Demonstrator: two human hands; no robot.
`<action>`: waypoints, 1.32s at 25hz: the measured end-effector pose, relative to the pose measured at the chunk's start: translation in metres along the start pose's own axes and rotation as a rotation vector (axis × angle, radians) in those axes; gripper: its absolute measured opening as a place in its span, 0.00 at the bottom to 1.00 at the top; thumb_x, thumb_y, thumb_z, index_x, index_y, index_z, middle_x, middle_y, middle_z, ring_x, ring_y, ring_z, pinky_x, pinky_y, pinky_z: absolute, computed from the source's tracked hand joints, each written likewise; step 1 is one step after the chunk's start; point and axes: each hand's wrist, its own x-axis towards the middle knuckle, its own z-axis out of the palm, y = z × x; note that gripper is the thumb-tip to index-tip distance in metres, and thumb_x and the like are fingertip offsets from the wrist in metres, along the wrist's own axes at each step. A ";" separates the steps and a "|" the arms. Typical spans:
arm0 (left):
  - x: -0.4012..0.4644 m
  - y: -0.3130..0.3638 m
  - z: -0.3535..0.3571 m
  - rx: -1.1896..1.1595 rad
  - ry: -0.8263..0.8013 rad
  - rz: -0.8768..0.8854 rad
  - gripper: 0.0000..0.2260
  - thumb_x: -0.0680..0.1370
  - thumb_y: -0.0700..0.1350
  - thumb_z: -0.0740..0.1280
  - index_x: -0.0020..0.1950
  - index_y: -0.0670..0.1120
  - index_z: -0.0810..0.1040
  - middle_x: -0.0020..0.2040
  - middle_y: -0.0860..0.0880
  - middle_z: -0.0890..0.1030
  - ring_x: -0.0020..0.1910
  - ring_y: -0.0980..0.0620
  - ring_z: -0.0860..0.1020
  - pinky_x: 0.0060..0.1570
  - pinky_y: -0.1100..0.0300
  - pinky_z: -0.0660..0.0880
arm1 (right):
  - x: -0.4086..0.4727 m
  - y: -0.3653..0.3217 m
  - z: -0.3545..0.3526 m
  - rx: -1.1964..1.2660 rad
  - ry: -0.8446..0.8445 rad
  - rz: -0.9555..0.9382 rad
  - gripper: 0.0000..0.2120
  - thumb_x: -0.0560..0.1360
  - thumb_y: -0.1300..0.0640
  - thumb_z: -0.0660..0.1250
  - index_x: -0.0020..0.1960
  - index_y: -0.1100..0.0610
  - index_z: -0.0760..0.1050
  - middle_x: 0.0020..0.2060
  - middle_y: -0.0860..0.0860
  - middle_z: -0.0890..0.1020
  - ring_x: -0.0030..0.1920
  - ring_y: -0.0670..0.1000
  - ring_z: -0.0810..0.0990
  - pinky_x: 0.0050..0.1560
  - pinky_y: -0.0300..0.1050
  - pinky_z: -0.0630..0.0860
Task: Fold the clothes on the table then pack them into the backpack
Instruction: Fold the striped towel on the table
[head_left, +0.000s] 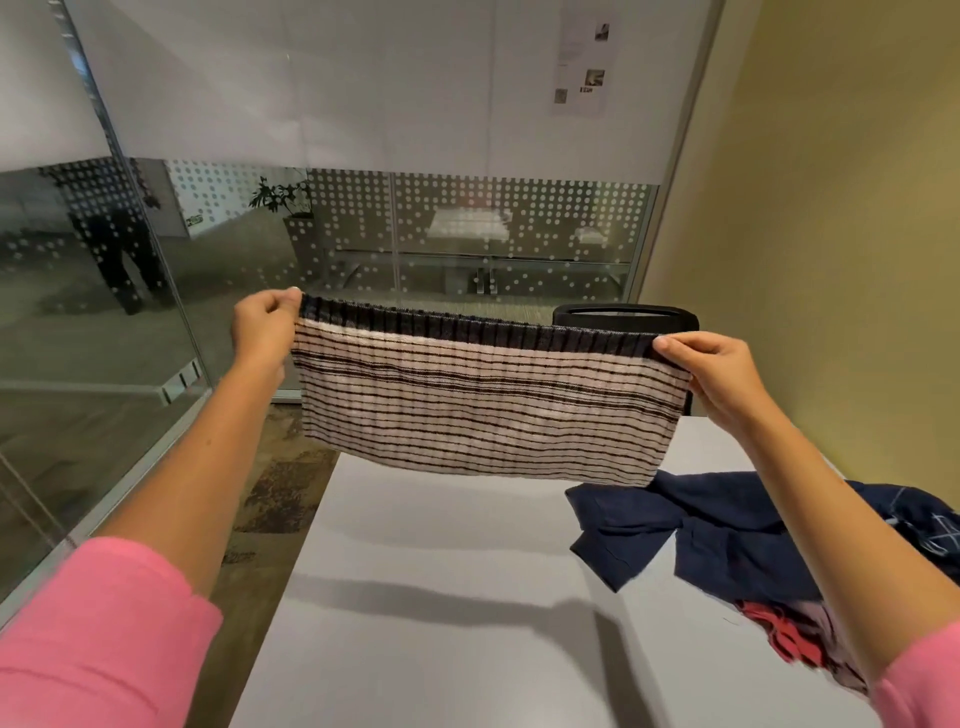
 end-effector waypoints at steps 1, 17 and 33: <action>0.001 -0.004 -0.002 -0.015 -0.029 -0.013 0.09 0.80 0.49 0.65 0.54 0.47 0.81 0.54 0.49 0.81 0.56 0.49 0.78 0.60 0.53 0.75 | 0.000 -0.002 -0.001 0.007 0.001 0.002 0.15 0.58 0.48 0.77 0.40 0.56 0.84 0.35 0.53 0.85 0.37 0.51 0.84 0.37 0.41 0.80; -0.037 -0.036 -0.038 0.080 -0.428 0.179 0.09 0.78 0.37 0.67 0.44 0.51 0.80 0.44 0.47 0.81 0.47 0.49 0.79 0.51 0.56 0.76 | -0.010 0.009 -0.031 -0.669 0.006 -0.107 0.09 0.73 0.58 0.71 0.53 0.57 0.82 0.46 0.53 0.83 0.50 0.52 0.81 0.52 0.46 0.77; -0.081 -0.110 -0.051 0.577 -0.611 0.360 0.12 0.72 0.35 0.66 0.43 0.54 0.75 0.42 0.50 0.80 0.40 0.46 0.78 0.40 0.50 0.76 | -0.072 0.058 -0.038 -1.059 -0.329 -0.056 0.03 0.72 0.64 0.69 0.45 0.58 0.80 0.38 0.52 0.83 0.39 0.51 0.81 0.43 0.50 0.80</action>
